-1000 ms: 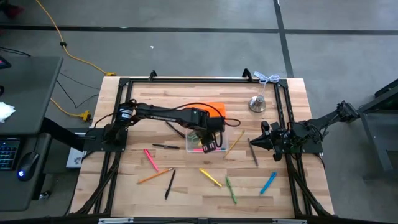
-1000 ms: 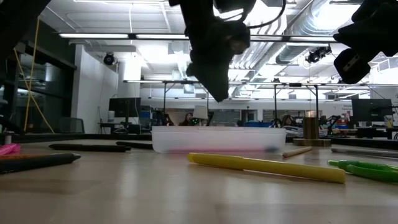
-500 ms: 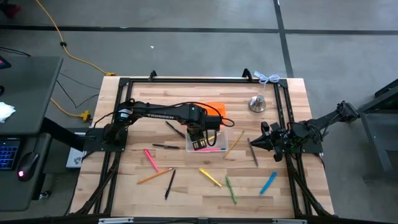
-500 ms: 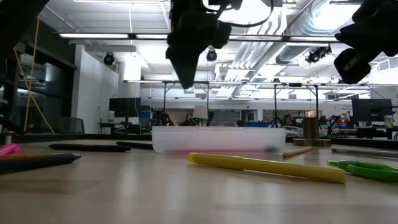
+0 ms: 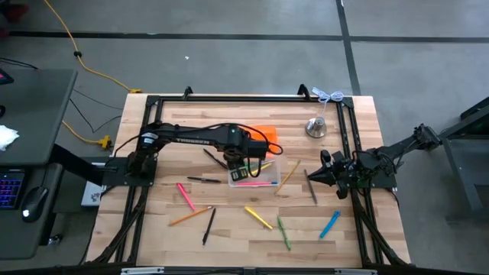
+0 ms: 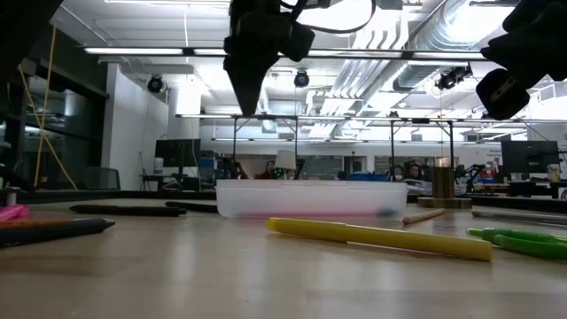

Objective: Pick & place school supplies into a supply box
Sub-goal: Put the pink pen into the container

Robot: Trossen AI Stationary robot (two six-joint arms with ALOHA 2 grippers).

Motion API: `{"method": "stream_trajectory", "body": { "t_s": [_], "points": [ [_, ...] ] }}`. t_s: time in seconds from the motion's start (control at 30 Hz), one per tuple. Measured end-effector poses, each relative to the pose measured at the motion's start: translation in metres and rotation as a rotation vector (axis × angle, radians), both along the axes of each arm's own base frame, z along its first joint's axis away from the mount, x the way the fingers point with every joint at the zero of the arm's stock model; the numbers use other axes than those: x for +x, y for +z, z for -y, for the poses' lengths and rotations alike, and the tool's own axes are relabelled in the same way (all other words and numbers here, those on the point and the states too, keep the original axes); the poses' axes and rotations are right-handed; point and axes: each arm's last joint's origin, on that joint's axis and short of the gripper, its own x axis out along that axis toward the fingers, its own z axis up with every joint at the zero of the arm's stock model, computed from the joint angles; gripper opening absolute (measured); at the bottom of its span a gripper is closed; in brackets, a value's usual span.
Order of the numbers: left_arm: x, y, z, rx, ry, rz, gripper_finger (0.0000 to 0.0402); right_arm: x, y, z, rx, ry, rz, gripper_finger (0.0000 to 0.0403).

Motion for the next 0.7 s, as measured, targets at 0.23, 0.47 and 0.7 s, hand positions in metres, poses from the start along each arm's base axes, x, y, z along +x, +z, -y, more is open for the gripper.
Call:
{"method": "stream_trajectory", "body": {
  "t_s": [0.23, 0.47, 0.7],
  "points": [
    [-0.006, 0.0, -0.001, 0.023, -0.001, -0.063, 0.0152, 0.0, 0.0, 0.0, 0.0, 0.0, -0.001, 0.0012],
    [-0.009, 0.005, -0.003, 0.094, 0.012, -0.056, 0.0152, 0.0, 0.0, 0.0, 0.003, 0.0, -0.002, 0.0012],
    [-0.021, 0.006, -0.003, 0.091, 0.011, -0.067, 0.0152, 0.0, -0.001, 0.0, 0.054, -0.003, -0.024, 0.0012]
  ]
}}
